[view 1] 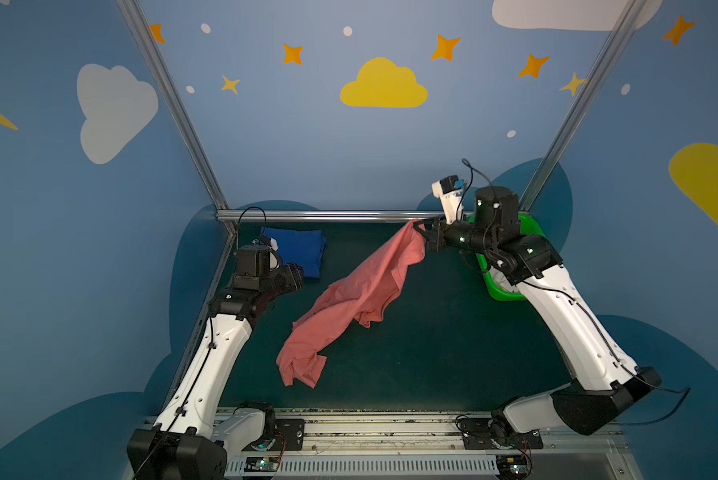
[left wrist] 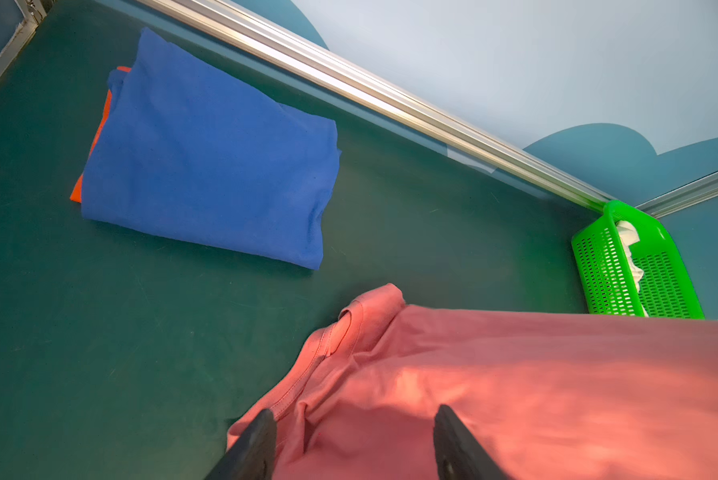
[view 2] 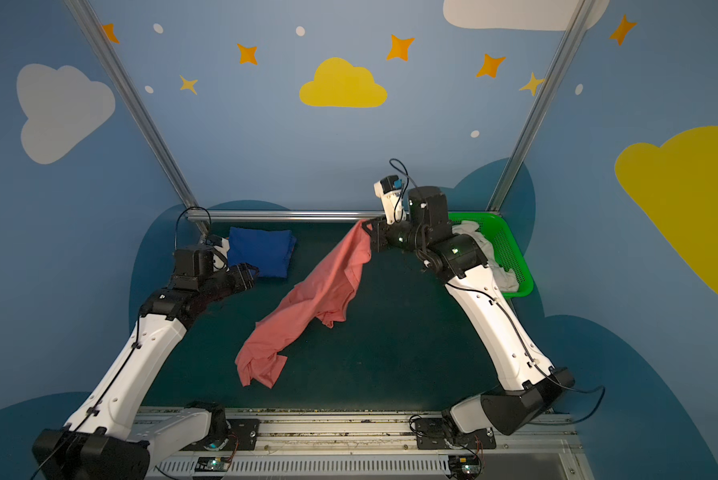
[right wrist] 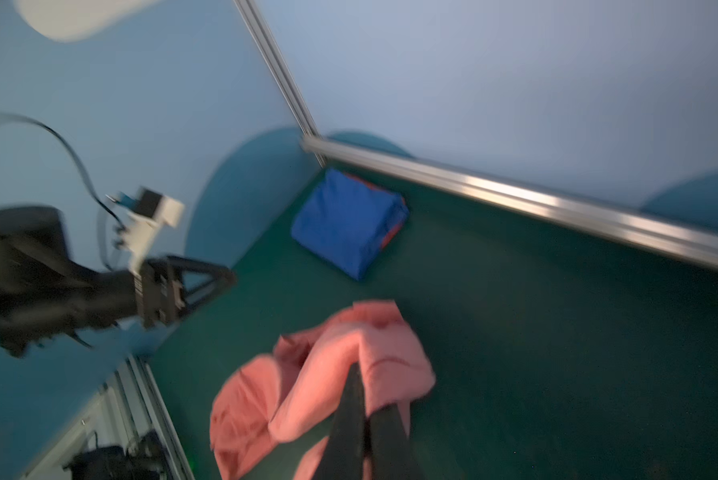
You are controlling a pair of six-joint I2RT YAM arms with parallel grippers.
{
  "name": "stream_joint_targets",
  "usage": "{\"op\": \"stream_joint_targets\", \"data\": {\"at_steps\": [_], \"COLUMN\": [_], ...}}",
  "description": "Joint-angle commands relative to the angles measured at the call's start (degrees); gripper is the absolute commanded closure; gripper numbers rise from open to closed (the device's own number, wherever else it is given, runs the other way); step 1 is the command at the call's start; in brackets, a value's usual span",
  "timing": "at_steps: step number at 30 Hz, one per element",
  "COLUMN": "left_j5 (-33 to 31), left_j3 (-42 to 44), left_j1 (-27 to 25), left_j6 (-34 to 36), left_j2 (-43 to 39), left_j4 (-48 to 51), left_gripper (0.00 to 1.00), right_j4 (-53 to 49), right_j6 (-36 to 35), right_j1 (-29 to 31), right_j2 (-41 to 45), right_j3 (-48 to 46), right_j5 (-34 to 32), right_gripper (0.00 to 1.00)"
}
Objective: Fold and stack the t-shirts
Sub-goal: 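Pull the pink t-shirt onto the table with right gripper while left gripper approaches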
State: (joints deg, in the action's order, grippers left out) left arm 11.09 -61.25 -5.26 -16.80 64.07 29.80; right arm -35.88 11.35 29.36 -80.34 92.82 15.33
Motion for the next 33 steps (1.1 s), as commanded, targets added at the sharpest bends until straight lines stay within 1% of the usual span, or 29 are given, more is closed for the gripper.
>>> {"op": "stream_joint_targets", "data": {"at_steps": [1,4,8,12,14,17,19,21,23,24,26,29,33], "left_j5": [-0.2,0.6,-0.1,-3.58,-6.04,-8.63,-11.55,-14.86,-17.82,-19.02,-21.51,-21.52,-20.37], "left_j3": [0.48,0.02,-2.3,-6.42,-9.29,-13.7,-17.59,-23.66,-32.72,-36.6,-44.22,-49.52,-52.63], "left_j1": [-0.38,-1.76,-5.93,-9.99,-11.27,-13.45,-15.47,-17.04,-17.41,-17.5,-17.98,-18.4,-18.58], "left_j6": [-0.49,-0.86,-0.57,-0.24,-1.06,-1.82,-1.18,0.74,2.34,3.06,5.08,6.54,7.36], "left_j2": [1.14,3.65,9.08,16.33,20.65,27.23,32.48,38.72,46.69,50.08,56.87,62.81,67.68], "left_j4": [-0.27,0.12,2.17,5.93,7.8,9.02,9.57,12.39,19.64,23.04,28.61,31.08,32.49], "left_gripper": [0.39,0.39,0.34,0.25,0.22,0.2,0.2,0.23,0.31,0.33,0.33,0.32,0.3], "right_j4": [-4.13,-6.38,-5.21,-1.44,0.29,1.31,1.35,1.03,0.81,0.75,1.18,2.04,2.18], "right_j6": [0.58,3.6,8.81,12.42,13.36,13.58,13.19,12.62,12.04,11.81,11.76,12.02,12.13], "right_j1": [-0.4,-0.34,-0.36,-0.36,-0.36,-0.32,-0.36,-0.36,-0.45,-0.44,-0.69,-1.51,-2.8], "right_j2": [5.41,8.57,11.21,11.96,11.7,10.29,9.3,8.71,8.88,9.22,10.46,12.14,13.54], "right_j3": [-11.66,-22.85,-35.74,-42.83,-44.71,-45.42,-45.23,-44.93,-44.91,-45.06,-45.84,-47.11,-47.67], "right_j5": [-3.74,-4.17,-4.8,-3.68,-3.64,-3.22,-3.12,-3.03,-3.16,-3.29,-3.72,-3.61,-2.47], "right_gripper": [1.0,1.0,1.0,1.0,1.0,1.0,1.0,1.0,1.0,1.0,1.0,1.0,1.0]}}
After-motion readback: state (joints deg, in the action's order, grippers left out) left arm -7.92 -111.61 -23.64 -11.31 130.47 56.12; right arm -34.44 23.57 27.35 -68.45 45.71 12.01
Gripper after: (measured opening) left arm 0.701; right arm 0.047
